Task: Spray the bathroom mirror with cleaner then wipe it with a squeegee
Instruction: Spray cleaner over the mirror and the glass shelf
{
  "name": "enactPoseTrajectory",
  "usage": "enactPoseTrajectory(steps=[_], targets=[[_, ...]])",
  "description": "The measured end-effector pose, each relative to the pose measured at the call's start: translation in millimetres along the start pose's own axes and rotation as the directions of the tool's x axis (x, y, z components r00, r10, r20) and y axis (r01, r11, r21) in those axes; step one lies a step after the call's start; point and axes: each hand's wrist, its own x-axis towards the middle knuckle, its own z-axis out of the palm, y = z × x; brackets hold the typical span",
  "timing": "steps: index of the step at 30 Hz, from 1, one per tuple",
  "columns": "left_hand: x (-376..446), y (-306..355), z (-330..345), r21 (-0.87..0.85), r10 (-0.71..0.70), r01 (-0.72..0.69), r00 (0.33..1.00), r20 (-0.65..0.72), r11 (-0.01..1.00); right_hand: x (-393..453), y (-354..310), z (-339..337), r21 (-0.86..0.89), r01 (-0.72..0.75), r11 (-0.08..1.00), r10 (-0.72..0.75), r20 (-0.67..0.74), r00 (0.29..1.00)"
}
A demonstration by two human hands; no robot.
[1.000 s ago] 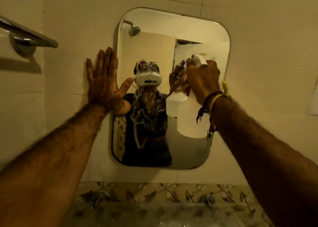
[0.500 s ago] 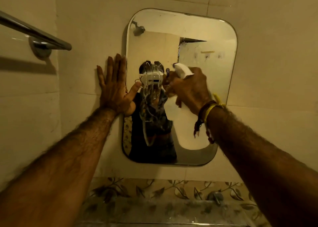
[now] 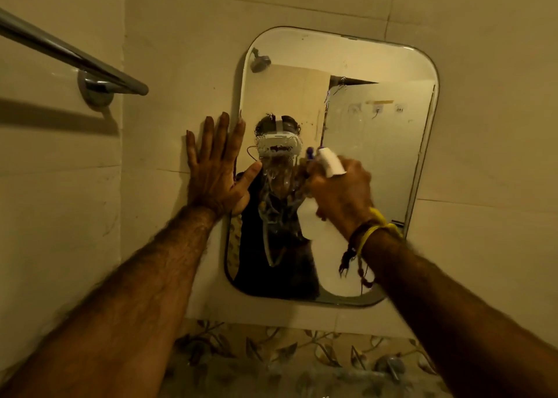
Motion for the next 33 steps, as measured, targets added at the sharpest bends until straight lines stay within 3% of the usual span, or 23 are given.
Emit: enactPoseTrajectory(steps=[6,9,13,20,33], targets=[[-1,4,2,0.016,-0.015,0.014,0.999,0.042,1.000,10,16,-68,0.103,-0.079,0.992,0.106,-0.303,0.947],[0,7,1,0.018,-0.066,0.065,0.996,0.054,0.998,7,26,-88,0.083,-0.149,0.985,0.169,-0.344,0.924],[3,15,-5,0.000,-0.133,0.134,0.984,0.118,0.991,-2,29,-97,0.047,-0.170,0.984,0.176,-0.241,0.954],[-2,21,-16,0.029,-0.117,0.113,0.974,0.194,0.993,-19,12,-57,-0.038,0.010,0.999,-0.009,0.015,1.000],[-24,4,-27,-0.043,-0.047,0.064,0.946,0.319,0.997,-44,-3,32,-0.257,0.140,0.956,-0.096,0.174,0.980]])
